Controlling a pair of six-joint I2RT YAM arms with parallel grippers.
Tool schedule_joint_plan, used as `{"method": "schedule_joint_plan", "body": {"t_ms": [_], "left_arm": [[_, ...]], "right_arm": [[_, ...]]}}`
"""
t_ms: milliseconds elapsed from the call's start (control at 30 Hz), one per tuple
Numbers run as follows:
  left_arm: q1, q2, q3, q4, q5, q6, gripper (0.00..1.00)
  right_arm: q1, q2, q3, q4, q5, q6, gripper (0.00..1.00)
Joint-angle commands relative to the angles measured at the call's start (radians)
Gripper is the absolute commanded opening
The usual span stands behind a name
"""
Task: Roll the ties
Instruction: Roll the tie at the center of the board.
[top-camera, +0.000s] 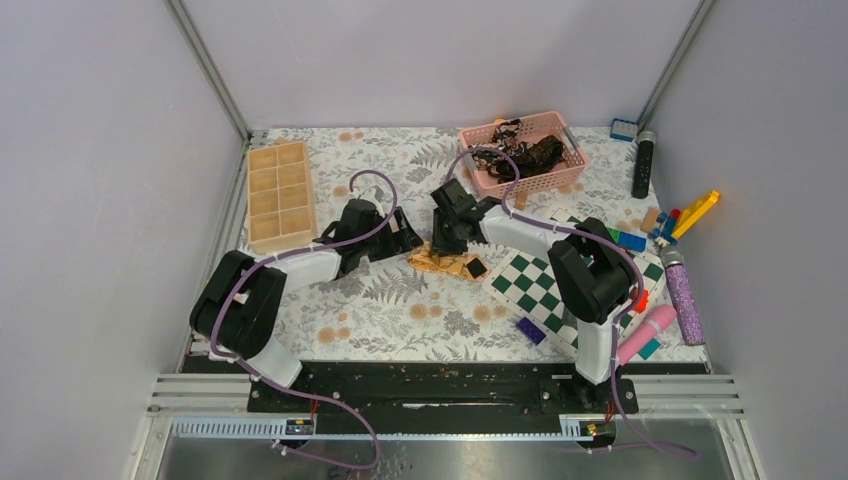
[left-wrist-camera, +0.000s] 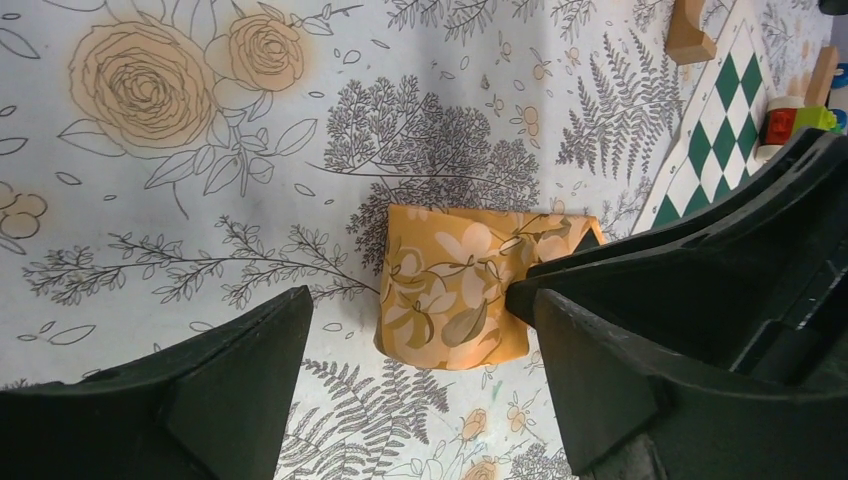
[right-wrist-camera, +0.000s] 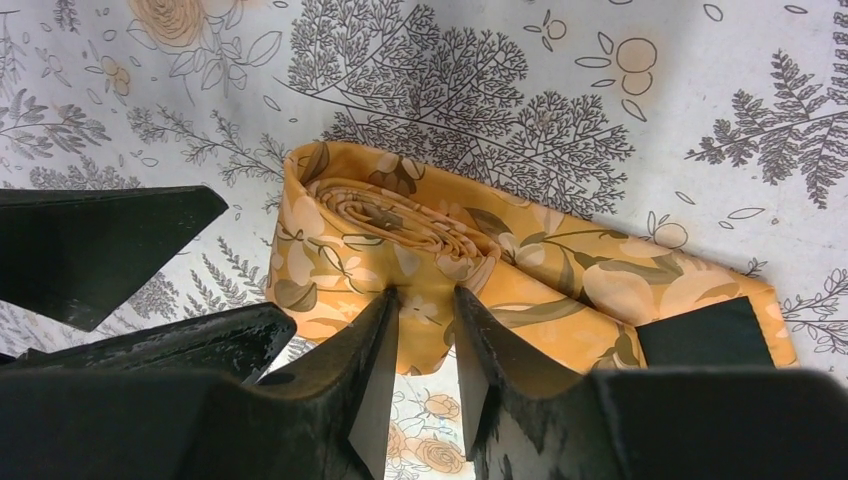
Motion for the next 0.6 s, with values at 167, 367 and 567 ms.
{"method": "schedule_joint_plan", "body": {"t_ms": [167, 367, 567], "left_arm": [[-0.014, 0.039, -0.022, 0.147, 0.056, -0.021, 0.84], [-0.019, 0.083, -0.024, 0.182, 0.08, -0.033, 0.81], [-0.018, 0.109, -0.038, 0.22, 0.099, -0.054, 0.73]], "right_arm": [[-0.016, 0.031, -0.026, -0.003, 0.042, 0.013, 0.33], [-0.017, 0.032, -0.028, -0.003, 0.041, 0.015, 0.33], [-0.019, 0.03, -0.034, -0.004, 0.039, 0.017, 0.32]]}}
